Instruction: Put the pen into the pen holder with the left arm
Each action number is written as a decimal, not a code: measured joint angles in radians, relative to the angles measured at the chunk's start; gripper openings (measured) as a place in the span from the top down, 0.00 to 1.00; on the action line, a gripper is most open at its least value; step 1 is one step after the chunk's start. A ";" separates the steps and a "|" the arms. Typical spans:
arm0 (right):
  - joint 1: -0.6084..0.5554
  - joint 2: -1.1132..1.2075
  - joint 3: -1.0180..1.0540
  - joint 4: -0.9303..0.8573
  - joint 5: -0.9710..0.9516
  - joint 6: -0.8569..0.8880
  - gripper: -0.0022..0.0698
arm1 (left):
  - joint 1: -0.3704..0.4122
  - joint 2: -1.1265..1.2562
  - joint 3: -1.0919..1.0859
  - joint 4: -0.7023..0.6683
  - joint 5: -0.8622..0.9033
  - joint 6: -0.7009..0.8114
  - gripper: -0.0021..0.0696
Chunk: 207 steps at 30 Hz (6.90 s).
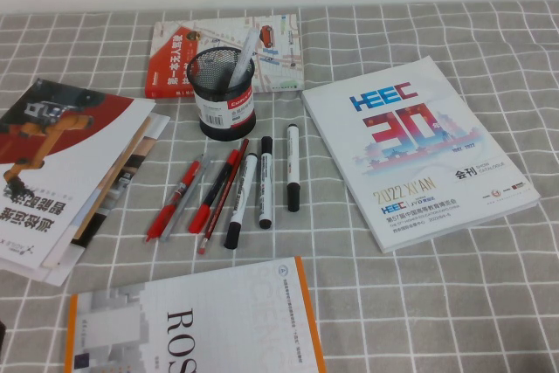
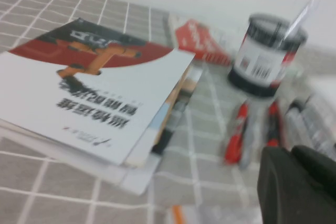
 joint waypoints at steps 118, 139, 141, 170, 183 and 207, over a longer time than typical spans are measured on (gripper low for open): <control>0.000 0.000 0.000 0.000 0.000 0.000 0.99 | -0.187 2.092 -1.615 0.053 0.797 0.481 0.71; 0.000 0.000 0.000 0.000 0.000 0.000 0.99 | -0.185 2.106 -1.618 0.038 0.816 0.427 0.87; 0.000 0.000 0.000 0.000 0.000 0.000 0.99 | -0.185 2.087 -1.615 0.029 0.838 0.423 0.87; 0.000 0.000 0.000 0.000 0.000 0.000 0.99 | -0.185 1.270 -0.819 -0.102 -0.244 0.409 0.87; 0.000 0.000 0.000 0.000 0.000 0.000 0.99 | -0.185 1.372 -0.720 0.056 -0.709 0.185 0.87; 0.000 0.000 0.000 0.000 0.000 0.000 0.99 | -0.185 1.593 -0.731 0.155 -1.033 0.044 0.87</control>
